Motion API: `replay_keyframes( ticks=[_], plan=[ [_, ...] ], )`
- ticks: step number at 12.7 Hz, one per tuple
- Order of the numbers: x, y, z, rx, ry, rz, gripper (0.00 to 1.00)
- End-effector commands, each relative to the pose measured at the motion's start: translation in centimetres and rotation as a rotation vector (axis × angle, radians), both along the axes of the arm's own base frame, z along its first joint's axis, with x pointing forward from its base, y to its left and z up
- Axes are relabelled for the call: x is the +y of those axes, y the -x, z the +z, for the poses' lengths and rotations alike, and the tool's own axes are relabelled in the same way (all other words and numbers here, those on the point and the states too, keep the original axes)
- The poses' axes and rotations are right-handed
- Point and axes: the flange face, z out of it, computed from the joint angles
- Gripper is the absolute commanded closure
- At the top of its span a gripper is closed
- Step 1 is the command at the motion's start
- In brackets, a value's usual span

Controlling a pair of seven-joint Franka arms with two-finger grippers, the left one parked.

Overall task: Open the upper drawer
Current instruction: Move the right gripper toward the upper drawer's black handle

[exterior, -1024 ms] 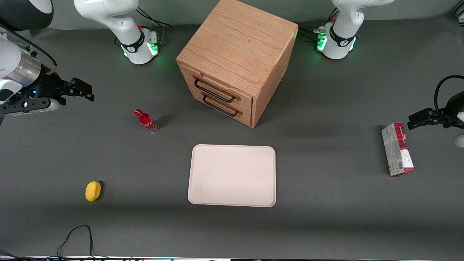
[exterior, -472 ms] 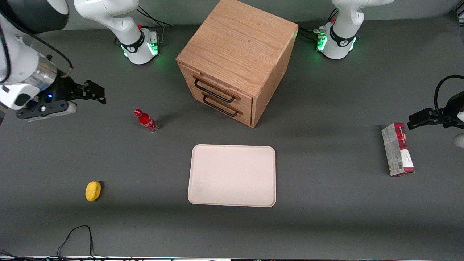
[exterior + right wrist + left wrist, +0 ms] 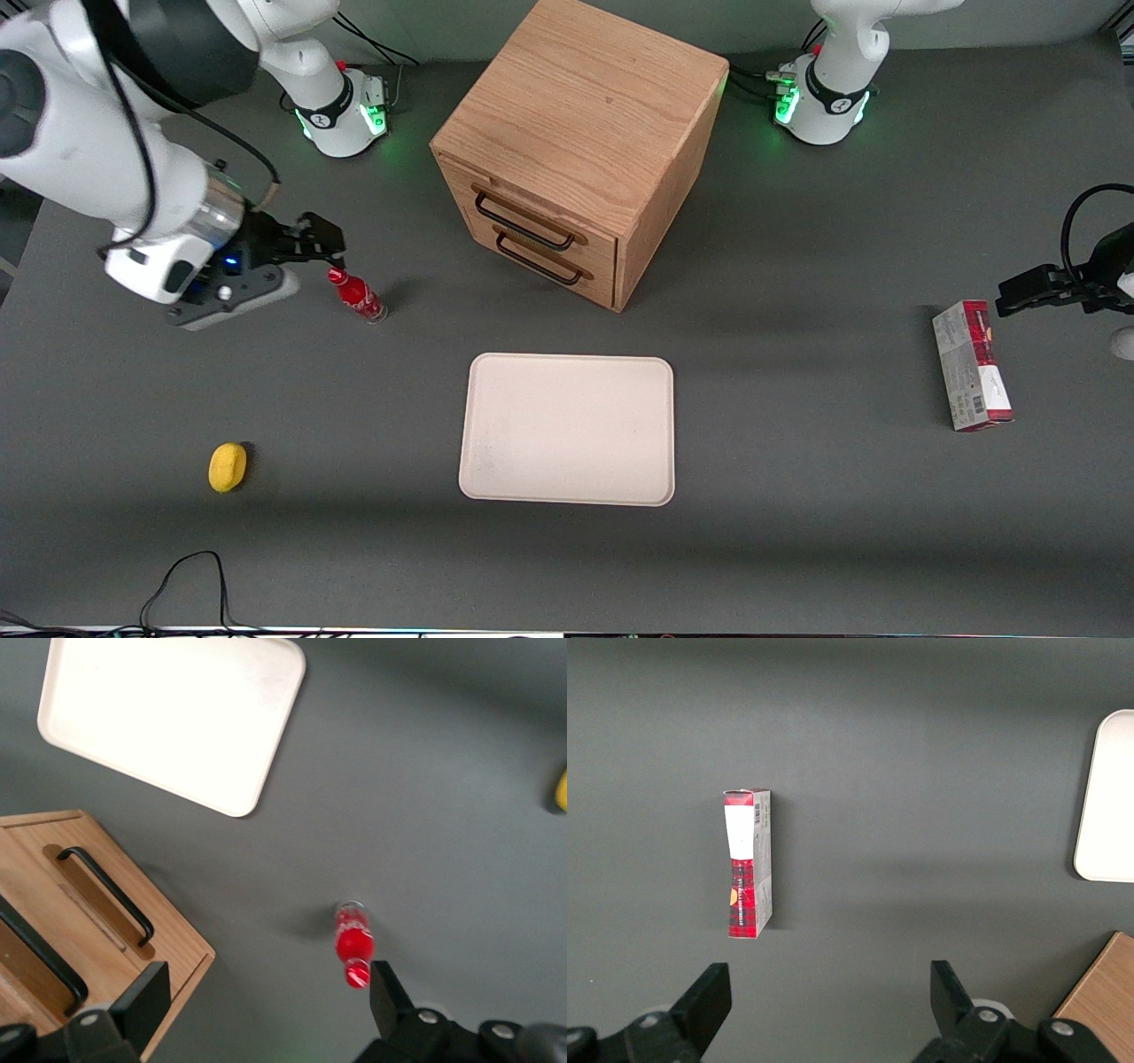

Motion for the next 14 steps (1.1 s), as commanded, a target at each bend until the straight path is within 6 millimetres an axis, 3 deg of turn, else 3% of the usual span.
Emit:
replay_keyframes(
  ticks=[1,4,9,14],
  plan=[
    [5.0,0.1,-1.7,0.022,-0.002,0.105,0.00],
    [7.3,0.3,-3.8,0.049,-0.044,0.301,0.00],
    [14.6,3.7,-6.6,0.088,-0.064,0.568,0.00],
    [18.4,5.1,-9.4,0.109,-0.087,0.616,0.00]
  ],
)
